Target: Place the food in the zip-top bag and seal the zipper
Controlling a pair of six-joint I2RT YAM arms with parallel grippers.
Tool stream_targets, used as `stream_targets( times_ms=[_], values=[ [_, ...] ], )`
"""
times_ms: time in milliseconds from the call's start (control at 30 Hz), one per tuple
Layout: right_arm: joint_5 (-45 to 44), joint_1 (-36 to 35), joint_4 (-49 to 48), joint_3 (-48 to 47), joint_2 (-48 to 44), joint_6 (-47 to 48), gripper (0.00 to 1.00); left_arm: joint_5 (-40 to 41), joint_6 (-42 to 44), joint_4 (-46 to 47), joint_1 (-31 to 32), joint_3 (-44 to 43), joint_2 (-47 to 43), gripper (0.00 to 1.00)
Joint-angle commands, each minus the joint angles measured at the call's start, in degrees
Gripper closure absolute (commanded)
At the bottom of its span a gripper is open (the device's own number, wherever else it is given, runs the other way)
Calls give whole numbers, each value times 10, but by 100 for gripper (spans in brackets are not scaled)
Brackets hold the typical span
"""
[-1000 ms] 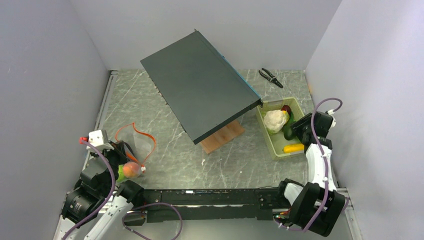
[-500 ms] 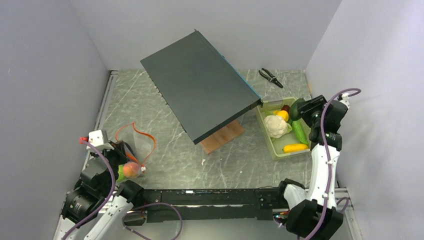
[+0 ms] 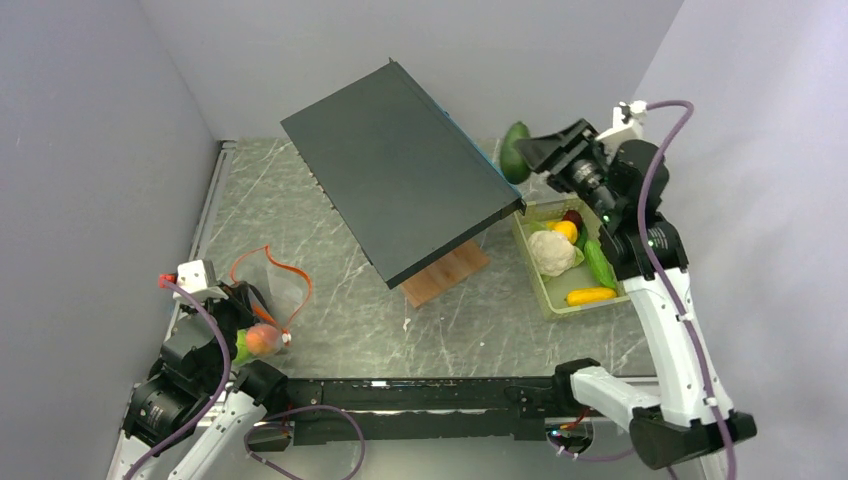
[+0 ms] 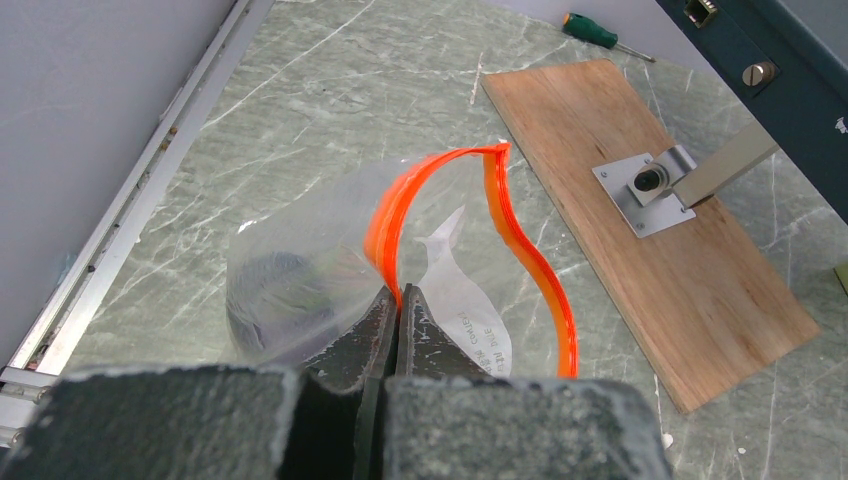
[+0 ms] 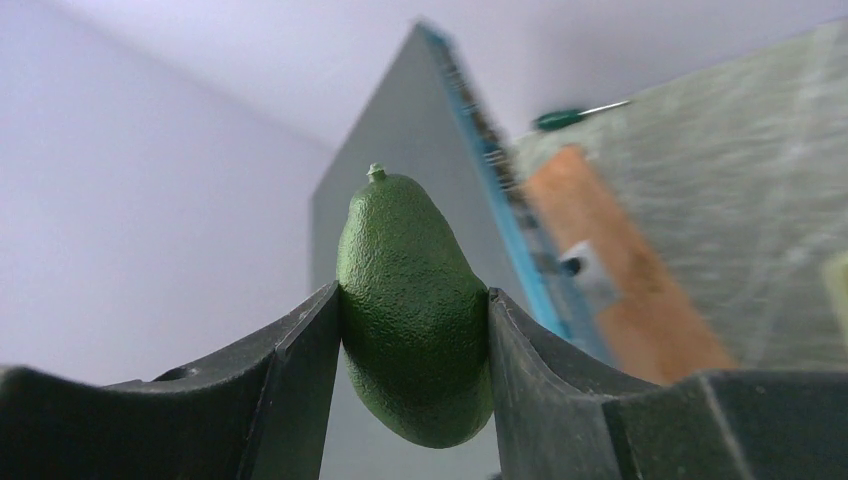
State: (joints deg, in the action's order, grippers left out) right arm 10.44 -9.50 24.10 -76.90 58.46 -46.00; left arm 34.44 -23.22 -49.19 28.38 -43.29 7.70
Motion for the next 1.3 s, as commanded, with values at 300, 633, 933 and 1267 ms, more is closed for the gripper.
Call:
stream_targets(
  times_ms=[300, 633, 933, 1267],
  values=[
    [-158, -437, -88, -178, 232, -27, 97, 19, -7, 9, 3, -5, 0, 100],
    [-324, -634, -56, -330, 459, 33, 95, 23, -11, 4, 3, -6, 3, 100],
    [-473, -705, -57, -359, 545, 91, 91, 21, -9, 7, 2, -5, -3, 100],
    [-485, -708, -71, -343, 571, 106, 65, 21, -9, 4, 2, -7, 10, 100]
  ],
)
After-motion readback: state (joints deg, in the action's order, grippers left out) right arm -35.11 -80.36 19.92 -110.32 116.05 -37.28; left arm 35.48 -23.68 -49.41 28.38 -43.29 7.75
